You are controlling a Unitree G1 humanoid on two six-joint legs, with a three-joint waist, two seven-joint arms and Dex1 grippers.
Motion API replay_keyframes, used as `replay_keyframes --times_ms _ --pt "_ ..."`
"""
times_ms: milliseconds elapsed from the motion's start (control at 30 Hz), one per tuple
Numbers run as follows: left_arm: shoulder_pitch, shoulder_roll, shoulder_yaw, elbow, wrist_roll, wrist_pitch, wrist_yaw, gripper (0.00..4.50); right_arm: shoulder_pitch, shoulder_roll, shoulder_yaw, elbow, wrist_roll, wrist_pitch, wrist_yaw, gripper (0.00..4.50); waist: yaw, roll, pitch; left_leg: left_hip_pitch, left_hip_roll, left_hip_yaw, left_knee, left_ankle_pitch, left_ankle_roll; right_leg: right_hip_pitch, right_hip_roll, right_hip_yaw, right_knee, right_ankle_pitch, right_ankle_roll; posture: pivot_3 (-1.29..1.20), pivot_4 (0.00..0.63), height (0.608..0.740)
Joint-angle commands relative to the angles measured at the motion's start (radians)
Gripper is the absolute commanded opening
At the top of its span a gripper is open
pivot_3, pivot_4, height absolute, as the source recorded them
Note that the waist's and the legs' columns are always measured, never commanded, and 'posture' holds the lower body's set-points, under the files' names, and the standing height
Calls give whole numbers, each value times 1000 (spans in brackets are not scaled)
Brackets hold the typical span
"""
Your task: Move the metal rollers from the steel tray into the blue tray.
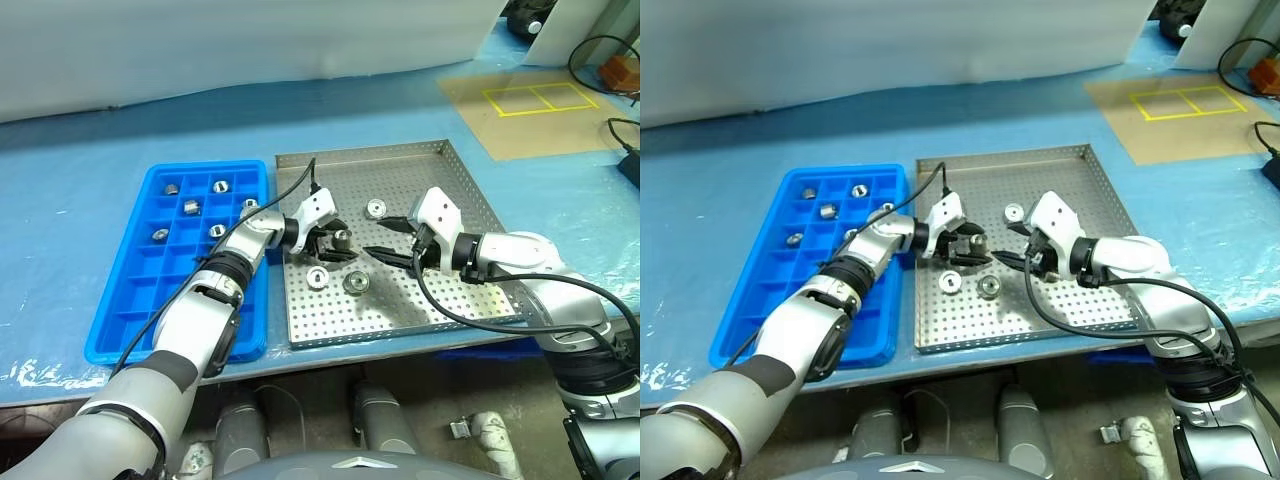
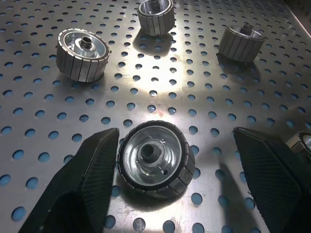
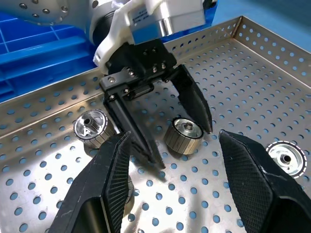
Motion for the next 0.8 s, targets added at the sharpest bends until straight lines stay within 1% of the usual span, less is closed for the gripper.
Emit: replay_keyframes --times_ms 33,167,267,367,433,500,533,667,800 --pt "-21 -11 -8 21 18 6 21 3976 5 0 -18 -43 -10 -24 -22 2959 -1 0 0 0 0 0 0 0 0 0 0 0 0 0 0 -539 150 740" --pt "-28 -9 -15 44 44 0 66 3976 8 3 -18 -43 -16 -26 -40 2959 -7 0 0 0 0 0 0 0 0 0 0 0 0 0 0 -545 150 740" --pt "-31 -10 -7 52 42 -6 74 3333 12 5 -19 -44 -18 -27 -47 2959 -10 0 0 0 0 0 0 0 0 0 0 0 0 0 0 -546 150 740" --pt "-36 -12 -6 57 47 -8 113 2345 20 4 -17 -47 -18 -30 -51 2959 -12 0 0 0 0 0 0 0 0 0 0 0 0 0 0 -544 150 740" --pt "-37 -11 4 52 31 -13 95 2345 19 5 -15 -45 -20 -31 -52 2959 -12 0 0 0 0 0 0 0 0 0 0 0 0 0 0 -541 150 740" --pt "-28 -7 14 28 3 -20 23 2055 18 6 -14 -41 -20 -35 -51 2959 -12 0 0 0 0 0 0 0 0 0 0 0 0 0 0 -541 150 740" --pt "-25 -5 13 21 5 -21 22 1907 16 7 -12 -38 -21 -37 -51 2959 -12 0 0 0 0 0 0 0 0 0 0 0 0 0 0 -534 150 740" --pt "-26 -1 24 4 -1 -31 31 1884 7 14 -6 -28 -25 -42 -50 2959 -12 0 0 0 0 0 0 0 0 0 0 0 0 0 0 -524 150 740" --pt "-33 -4 77 -87 -75 -28 -6 1884 -6 21 -1 -18 -26 -48 -42 2959 -10 0 0 0 0 0 0 0 0 0 0 0 0 0 0 -506 150 740"
